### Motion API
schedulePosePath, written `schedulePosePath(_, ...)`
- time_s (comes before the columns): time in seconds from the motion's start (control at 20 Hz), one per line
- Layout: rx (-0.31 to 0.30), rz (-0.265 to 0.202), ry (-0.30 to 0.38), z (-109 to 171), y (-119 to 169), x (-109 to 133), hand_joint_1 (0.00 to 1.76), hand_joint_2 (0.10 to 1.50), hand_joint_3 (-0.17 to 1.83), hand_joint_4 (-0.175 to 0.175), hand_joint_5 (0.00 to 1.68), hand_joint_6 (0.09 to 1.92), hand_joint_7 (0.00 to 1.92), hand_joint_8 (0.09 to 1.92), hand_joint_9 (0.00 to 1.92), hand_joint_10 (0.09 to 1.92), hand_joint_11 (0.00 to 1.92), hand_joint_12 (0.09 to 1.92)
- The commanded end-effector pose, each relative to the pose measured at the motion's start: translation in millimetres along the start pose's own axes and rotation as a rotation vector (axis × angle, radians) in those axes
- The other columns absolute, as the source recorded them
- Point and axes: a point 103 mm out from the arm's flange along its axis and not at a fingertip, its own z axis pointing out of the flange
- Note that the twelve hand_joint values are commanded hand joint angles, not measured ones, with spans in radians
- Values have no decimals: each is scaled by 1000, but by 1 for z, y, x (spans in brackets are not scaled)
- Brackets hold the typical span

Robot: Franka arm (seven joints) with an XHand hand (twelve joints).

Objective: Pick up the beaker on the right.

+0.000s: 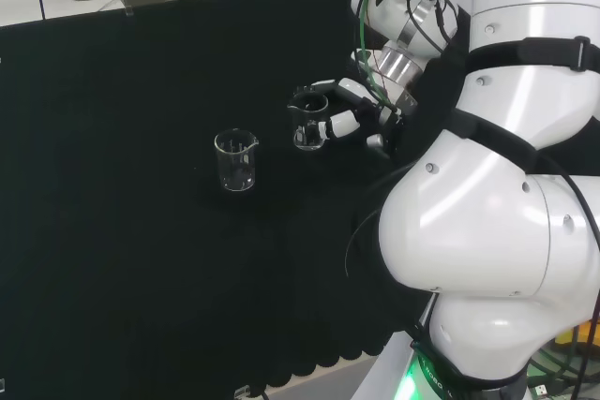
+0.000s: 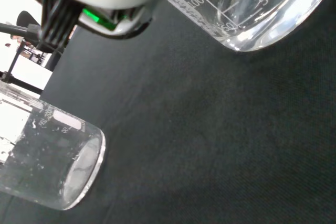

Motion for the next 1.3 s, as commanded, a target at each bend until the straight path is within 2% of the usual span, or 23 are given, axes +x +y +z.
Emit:
schedulePosePath(0.05,-9,-14,16,2,3,5,945,477,626,-26,581,135,389,666,485,587,23,1383)
schedulePosePath(0.35,-30,-20,31,7,5,9,947,479,618,-25,552,178,344,653,437,576,35,1370)
schedulePosePath(0.6,-36,-15,31,9,6,9,948,479,618,-24,457,404,332,663,420,594,33,1376)
schedulePosePath(0.75,-41,-11,33,10,5,7,952,479,619,-24,440,463,335,665,422,596,36,1374)
schedulePosePath(1.3,-71,1,36,15,6,5,977,493,620,-24,417,537,380,676,477,599,49,1376)
